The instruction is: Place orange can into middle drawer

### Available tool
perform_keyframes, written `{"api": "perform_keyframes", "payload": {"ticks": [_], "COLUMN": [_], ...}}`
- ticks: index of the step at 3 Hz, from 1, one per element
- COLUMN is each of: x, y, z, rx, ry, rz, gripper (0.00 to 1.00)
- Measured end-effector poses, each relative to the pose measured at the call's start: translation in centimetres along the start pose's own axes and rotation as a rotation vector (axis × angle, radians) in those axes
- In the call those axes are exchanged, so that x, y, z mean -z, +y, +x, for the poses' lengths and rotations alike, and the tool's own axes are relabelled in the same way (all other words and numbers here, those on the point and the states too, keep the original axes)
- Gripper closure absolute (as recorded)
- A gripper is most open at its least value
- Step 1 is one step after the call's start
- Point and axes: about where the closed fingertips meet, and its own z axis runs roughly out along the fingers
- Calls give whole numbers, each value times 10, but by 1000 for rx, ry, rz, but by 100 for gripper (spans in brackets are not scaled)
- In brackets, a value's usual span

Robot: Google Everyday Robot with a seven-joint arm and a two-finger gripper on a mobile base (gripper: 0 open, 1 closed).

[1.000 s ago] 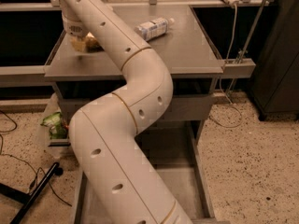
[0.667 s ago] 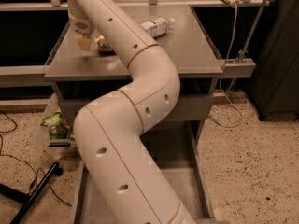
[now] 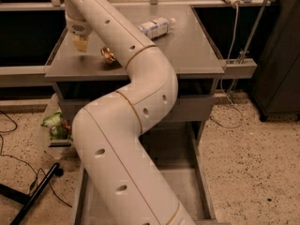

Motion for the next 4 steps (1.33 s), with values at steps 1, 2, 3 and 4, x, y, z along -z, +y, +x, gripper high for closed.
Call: {"api": "perform_keyframes", "payload": {"ticks": [1,2,3,4], "x": [-4,-4,-4,-4], "y": [-2,-2,-2,-2], "z": [-1,-1,-1,-1], "rx": [0,0,0,0], "ry": [-5,-5,-5,-4], "rz": [5,5,5,5], "gripper": [58,35,11,0]}}
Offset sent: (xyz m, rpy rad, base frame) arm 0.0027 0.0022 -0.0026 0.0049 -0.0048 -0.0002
